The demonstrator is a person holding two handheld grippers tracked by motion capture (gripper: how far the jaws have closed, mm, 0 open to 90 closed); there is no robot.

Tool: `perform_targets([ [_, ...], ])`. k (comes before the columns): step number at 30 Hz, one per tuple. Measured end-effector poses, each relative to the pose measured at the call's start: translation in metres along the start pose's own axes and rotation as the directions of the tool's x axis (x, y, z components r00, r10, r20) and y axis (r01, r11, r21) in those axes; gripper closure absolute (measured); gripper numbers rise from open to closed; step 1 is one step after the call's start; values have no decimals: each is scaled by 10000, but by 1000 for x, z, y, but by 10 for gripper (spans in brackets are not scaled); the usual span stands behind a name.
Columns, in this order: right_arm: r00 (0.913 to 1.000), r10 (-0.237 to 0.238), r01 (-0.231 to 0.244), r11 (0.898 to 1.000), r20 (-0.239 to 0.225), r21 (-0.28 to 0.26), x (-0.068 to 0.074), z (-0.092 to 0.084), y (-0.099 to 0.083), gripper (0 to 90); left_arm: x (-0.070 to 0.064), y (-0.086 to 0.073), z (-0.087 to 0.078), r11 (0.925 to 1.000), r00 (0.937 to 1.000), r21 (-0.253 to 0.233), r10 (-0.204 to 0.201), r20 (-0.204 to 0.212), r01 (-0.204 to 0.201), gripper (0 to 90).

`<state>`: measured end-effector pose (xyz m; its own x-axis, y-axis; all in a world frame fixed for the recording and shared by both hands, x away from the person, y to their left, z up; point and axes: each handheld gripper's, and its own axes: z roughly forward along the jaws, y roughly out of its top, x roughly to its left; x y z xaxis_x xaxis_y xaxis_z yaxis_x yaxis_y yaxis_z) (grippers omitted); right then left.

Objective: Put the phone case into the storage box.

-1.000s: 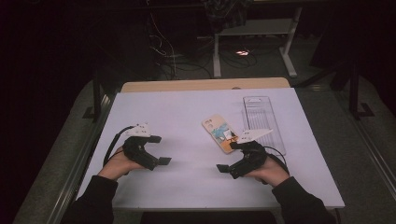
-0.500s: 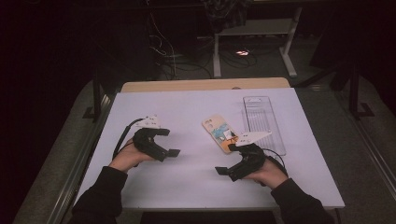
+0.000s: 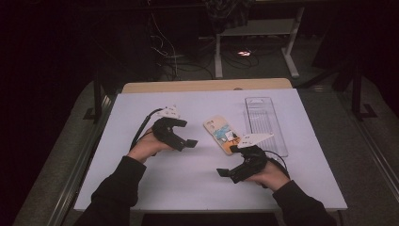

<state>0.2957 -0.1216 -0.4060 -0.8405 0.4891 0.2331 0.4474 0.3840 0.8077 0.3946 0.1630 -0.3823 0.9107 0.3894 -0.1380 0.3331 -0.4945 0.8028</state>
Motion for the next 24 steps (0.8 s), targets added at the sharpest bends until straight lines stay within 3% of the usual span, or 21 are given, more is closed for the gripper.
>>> perform_targets([
  [8,9999,-93,92,9999,-77,-97,-2,1,2,0,5,19,25,9998,9996,-170,117,240,-113,9],
  [19,9997,-96,94,9999,-230,-126,-4,1,3,0,9,41,58,9996,9990,68,262,367,-265,38],
  [20,9997,-74,72,9999,-239,-102,-3,1,3,0,8,43,62,9999,9993,-18,140,345,-139,40],
  [24,9997,-125,123,9999,-226,-104,-4,1,3,0,9,50,76,9990,9987,186,389,330,-395,61],
])
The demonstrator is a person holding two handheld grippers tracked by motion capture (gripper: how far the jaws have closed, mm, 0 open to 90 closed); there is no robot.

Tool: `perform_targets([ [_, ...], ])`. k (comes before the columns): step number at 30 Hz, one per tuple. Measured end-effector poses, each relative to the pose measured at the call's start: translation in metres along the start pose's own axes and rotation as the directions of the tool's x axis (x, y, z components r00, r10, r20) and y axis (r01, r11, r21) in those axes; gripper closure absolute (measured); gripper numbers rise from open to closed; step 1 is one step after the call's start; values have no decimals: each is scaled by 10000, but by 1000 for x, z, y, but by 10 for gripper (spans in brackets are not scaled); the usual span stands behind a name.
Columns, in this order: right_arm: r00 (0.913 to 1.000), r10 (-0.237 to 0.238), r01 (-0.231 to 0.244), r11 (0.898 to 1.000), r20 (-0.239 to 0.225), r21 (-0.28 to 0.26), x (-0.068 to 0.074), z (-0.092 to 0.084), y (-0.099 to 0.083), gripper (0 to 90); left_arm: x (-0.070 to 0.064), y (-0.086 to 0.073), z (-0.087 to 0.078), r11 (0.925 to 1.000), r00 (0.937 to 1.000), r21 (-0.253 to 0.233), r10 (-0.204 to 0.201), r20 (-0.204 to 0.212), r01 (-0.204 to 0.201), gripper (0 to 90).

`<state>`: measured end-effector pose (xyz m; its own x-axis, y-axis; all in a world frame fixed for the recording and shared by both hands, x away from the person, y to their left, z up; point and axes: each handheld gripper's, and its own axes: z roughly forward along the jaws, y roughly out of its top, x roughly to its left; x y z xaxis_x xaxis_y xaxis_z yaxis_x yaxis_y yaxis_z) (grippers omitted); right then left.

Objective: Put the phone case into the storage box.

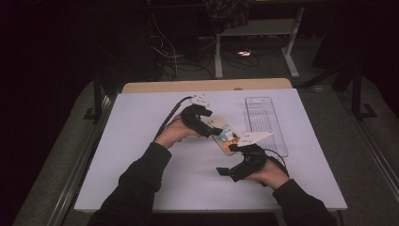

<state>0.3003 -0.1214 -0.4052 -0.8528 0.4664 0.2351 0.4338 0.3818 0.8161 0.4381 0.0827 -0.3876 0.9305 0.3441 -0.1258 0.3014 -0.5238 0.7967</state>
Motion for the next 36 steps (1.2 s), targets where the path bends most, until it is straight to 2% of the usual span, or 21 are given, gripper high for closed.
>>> perform_targets([
  [2,10000,11,-11,10000,-8,-25,0,0,0,0,1,3,6,9994,9999,330,107,14,-107,78],
  [5,10000,20,-20,10000,6,16,0,0,0,0,0,5,17,9997,10000,261,-6,72,4,146],
  [9,10000,-29,30,10000,-38,26,0,-1,0,0,-1,8,30,9994,9999,339,33,167,-38,223],
  [10,10000,-41,42,10000,-56,52,0,-1,0,0,-1,8,32,9995,9998,315,-64,208,58,265],
  [11,10000,-46,47,10000,-48,51,0,-1,-1,0,0,8,34,9988,9997,476,55,229,-66,293],
  [12,10000,-56,57,10000,-64,59,0,-1,-1,0,-1,8,39,9995,9996,293,-108,247,101,340],
  [14,9999,-56,57,10000,-101,63,0,-1,-1,0,-1,7,44,9993,9994,338,-165,289,155,426],
  [15,9999,-53,54,10000,-108,59,0,-1,-1,0,0,6,46,9991,9995,428,-73,312,59,473],
  [16,9999,-65,65,10000,-112,49,0,-1,0,0,-1,6,49,9988,9990,430,-267,370,252,509],
  [19,9999,-33,34,10000,-133,72,0,-1,0,0,-2,5,59,9979,9977,470,-460,501,436,611],
  [21,9999,-10,11,9999,-141,102,0,-1,0,0,-2,5,65,9971,9980,675,-387,495,353,670],
  [24,9999,-28,29,9999,-151,113,0,-1,0,0,-2,5,72,9966,9974,707,-467,542,428,769],
  [28,9999,-10,13,9999,-159,155,1,0,0,0,-7,6,85,9930,9974,1002,-660,281,629,877],
  [29,9999,-19,22,9999,-163,153,1,-1,0,0,-6,6,88,9935,9985,1036,-498,213,473,900],
  [30,9998,-47,49,9999,-176,157,1,-1,-1,0,-7,6,90,9930,9975,996,-665,247,637,900],
  [34,9998,-67,70,9999,-188,158,1,-1,-1,0,-10,5,98,9912,9975,1129,-706,90,692,900],
  [36,9998,-69,72,9999,-190,157,1,-1,-1,0,-11,5,100,9903,9982,1253,-599,13,593,900],
])
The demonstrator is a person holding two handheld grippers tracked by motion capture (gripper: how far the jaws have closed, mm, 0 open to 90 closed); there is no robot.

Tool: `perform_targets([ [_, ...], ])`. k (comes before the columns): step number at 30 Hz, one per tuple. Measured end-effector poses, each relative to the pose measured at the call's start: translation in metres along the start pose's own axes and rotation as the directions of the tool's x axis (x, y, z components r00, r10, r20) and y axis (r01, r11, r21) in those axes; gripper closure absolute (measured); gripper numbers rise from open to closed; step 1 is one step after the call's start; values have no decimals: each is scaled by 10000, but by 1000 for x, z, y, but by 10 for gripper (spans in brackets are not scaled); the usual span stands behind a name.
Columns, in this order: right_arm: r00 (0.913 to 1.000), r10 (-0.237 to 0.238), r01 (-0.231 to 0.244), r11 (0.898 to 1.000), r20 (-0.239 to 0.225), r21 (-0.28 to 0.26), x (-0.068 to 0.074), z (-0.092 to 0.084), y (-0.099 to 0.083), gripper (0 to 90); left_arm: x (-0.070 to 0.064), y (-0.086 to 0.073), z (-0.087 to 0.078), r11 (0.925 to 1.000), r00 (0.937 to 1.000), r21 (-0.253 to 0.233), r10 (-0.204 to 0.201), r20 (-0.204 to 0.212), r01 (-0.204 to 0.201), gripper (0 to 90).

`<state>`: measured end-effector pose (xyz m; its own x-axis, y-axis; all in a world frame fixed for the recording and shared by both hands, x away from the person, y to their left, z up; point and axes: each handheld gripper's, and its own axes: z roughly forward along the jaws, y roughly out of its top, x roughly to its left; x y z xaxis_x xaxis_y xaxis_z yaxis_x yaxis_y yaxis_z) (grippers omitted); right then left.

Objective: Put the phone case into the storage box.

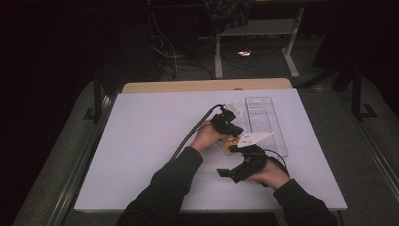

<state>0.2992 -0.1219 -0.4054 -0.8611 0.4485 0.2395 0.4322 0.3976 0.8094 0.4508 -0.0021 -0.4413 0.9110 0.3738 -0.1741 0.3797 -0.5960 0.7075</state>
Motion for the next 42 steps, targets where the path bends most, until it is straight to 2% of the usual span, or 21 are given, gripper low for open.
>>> perform_targets([
  [7,10000,2,-2,10000,9,5,0,0,0,0,-2,0,7,9999,10000,114,12,-9,-12,900],
  [10,10000,6,-6,10000,2,4,0,0,0,0,-3,-1,9,9992,9998,352,208,-22,-207,900],
  [12,10000,7,-7,10000,-2,2,0,0,0,0,-4,-1,9,9996,10000,284,74,36,-75,900],
  [18,10000,5,-5,10000,4,-16,0,0,0,0,-4,-2,7,9988,9998,468,124,177,-132,900],
  [20,10000,8,-8,10000,10,-23,0,0,0,0,-5,-3,5,9980,9995,576,245,191,-255,900],
  [28,10000,-10,10,10000,5,6,0,0,0,0,-8,-12,-6,9973,9994,719,136,322,-159,900],
  [42,10000,11,-11,10000,24,63,0,0,0,0,-13,-32,-31,9918,9996,1248,262,81,-270,900],
])
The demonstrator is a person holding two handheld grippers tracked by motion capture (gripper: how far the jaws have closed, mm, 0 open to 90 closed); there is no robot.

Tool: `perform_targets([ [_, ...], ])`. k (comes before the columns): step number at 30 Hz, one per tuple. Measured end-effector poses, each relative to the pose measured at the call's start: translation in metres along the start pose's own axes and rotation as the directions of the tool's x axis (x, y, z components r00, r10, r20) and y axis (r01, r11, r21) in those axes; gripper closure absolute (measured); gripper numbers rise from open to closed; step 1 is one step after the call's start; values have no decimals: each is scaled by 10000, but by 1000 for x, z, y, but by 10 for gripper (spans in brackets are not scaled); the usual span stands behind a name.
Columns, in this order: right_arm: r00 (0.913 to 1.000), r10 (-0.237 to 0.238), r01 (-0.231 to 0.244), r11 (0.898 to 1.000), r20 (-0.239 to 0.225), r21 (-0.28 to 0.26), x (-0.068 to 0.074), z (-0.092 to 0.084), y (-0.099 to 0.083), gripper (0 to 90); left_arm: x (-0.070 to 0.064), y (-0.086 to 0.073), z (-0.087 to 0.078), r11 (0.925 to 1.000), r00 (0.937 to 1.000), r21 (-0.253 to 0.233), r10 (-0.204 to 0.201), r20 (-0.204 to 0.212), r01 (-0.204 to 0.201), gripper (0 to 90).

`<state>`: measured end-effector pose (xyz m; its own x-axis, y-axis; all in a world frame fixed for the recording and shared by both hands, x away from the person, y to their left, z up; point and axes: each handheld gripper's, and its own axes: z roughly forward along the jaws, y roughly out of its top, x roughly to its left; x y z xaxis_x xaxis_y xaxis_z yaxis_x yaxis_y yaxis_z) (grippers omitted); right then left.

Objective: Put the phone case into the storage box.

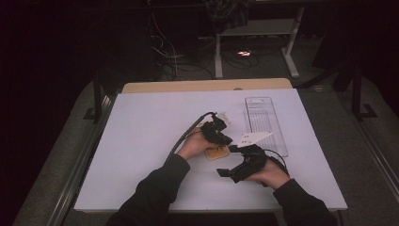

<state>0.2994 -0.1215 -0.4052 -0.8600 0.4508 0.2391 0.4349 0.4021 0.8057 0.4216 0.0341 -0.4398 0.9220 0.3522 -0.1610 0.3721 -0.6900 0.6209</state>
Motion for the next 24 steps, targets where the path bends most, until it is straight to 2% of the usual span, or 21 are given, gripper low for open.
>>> perform_targets([
  [5,10000,-7,7,10000,8,18,0,0,0,0,-5,-7,-8,9997,10000,223,-11,-30,12,900],
  [6,10000,-11,11,10000,14,22,0,0,0,0,-5,-9,-10,9995,9999,285,139,-77,-137,900],
  [10,10000,-37,37,10000,26,67,1,0,0,0,-9,-16,-14,9994,9999,317,-97,-102,100,900],
  [14,10000,-30,29,10000,46,48,1,1,0,0,-13,-23,-19,9990,9998,416,-161,-141,167,900],
  [16,10000,-28,28,10000,61,34,0,0,0,0,-14,-26,-21,9989,9998,464,12,-179,-4,900],
  [24,10000,-35,35,10000,87,28,0,0,0,0,-18,-42,-37,9971,9993,754,-49,-362,76,900],
])
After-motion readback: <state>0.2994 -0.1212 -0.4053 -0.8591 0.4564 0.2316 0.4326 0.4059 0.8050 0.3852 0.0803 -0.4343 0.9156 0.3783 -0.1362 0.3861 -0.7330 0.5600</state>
